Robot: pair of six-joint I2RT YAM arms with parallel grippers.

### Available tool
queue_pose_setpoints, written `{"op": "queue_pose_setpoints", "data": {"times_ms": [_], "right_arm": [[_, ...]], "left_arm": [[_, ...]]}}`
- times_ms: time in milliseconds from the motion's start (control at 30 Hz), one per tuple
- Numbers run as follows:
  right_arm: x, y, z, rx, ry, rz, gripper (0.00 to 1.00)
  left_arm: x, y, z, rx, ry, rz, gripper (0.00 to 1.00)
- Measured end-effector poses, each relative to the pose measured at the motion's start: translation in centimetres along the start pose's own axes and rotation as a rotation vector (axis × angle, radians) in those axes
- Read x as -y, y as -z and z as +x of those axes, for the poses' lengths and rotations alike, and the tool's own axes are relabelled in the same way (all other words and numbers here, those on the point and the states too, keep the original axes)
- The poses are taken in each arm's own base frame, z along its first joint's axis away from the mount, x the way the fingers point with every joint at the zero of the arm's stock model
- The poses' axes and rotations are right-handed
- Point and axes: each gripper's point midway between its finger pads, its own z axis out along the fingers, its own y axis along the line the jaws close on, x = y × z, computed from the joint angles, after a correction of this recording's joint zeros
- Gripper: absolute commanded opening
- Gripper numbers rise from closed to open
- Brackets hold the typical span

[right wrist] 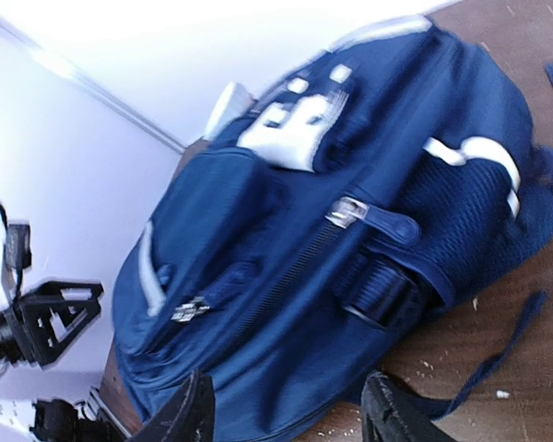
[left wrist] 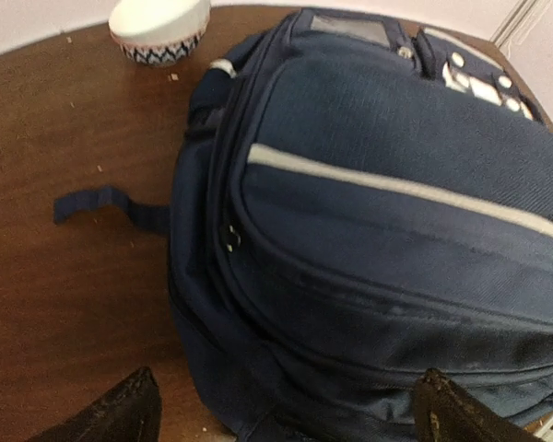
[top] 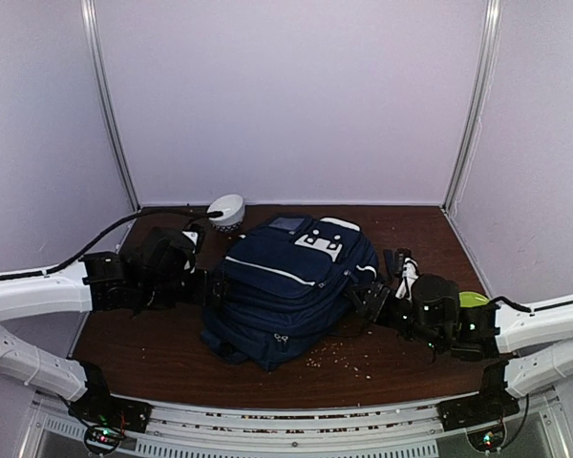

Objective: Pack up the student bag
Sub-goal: Zip the student bag at the center of the board, then adjust the student bag at the center of the board.

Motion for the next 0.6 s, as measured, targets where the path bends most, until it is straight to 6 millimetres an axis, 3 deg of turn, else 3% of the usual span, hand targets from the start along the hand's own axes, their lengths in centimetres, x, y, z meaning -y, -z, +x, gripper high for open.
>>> {"op": "queue_pose_setpoints", "data": {"times_ms": [133, 300, 433, 600], "right_arm": [[3.5, -0.8, 0.6, -0.003, -0.132, 0.081, 0.53], [7.3, -1.6, 1.5, -0.015, -0.227, 0.154, 0.51], [7.4, -3.1, 1.8, -0.039, -0.253, 0.161, 0.49], [7.0, -5.5, 1.5, -0.066, -0.268, 0.166, 0.47]], "left_arm": [[-0.7, -1.7, 3.0, -0.06, 0.083, 0.042, 0.98], [0.2, -3.3, 3.1, -0.057, 0.152, 0.137, 0.85], [2.1, -5.3, 3.3, -0.085, 0.177, 0.201, 0.58], [3.9, -7.5, 5.0, -0.129, 0.236, 0.262, 0.25]]}}
